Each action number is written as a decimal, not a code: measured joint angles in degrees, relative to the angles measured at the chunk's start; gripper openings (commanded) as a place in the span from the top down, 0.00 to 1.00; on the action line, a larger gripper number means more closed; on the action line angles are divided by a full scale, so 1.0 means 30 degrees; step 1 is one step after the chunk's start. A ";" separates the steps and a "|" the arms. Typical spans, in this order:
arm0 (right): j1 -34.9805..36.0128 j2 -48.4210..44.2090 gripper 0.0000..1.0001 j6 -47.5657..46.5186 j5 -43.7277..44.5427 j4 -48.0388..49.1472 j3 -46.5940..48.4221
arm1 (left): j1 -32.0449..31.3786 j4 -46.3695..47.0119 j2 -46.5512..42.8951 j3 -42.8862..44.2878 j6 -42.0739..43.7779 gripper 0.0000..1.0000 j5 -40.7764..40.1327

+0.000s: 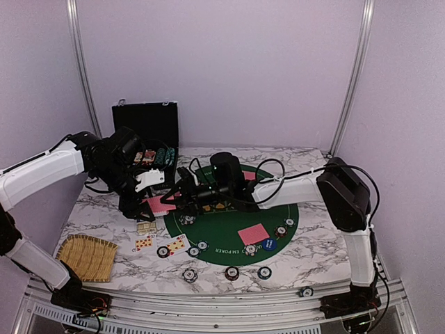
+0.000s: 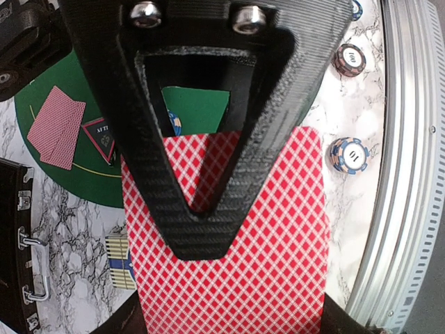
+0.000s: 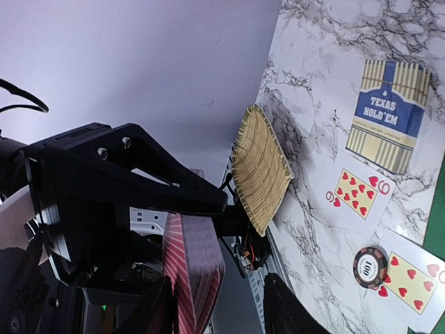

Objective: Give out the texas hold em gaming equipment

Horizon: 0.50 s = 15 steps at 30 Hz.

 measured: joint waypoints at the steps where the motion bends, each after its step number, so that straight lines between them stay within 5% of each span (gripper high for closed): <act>1: 0.0000 -0.0051 0.65 0.0022 -0.0007 -0.0029 -0.0015 | 0.0000 0.0000 0.0000 0.0000 0.0000 1.00 0.0000; 15: -0.0189 -0.1202 0.86 -0.0510 -0.0007 -0.1282 -0.0437 | 0.0000 -0.0007 -0.0044 -0.0015 0.0007 1.00 0.0000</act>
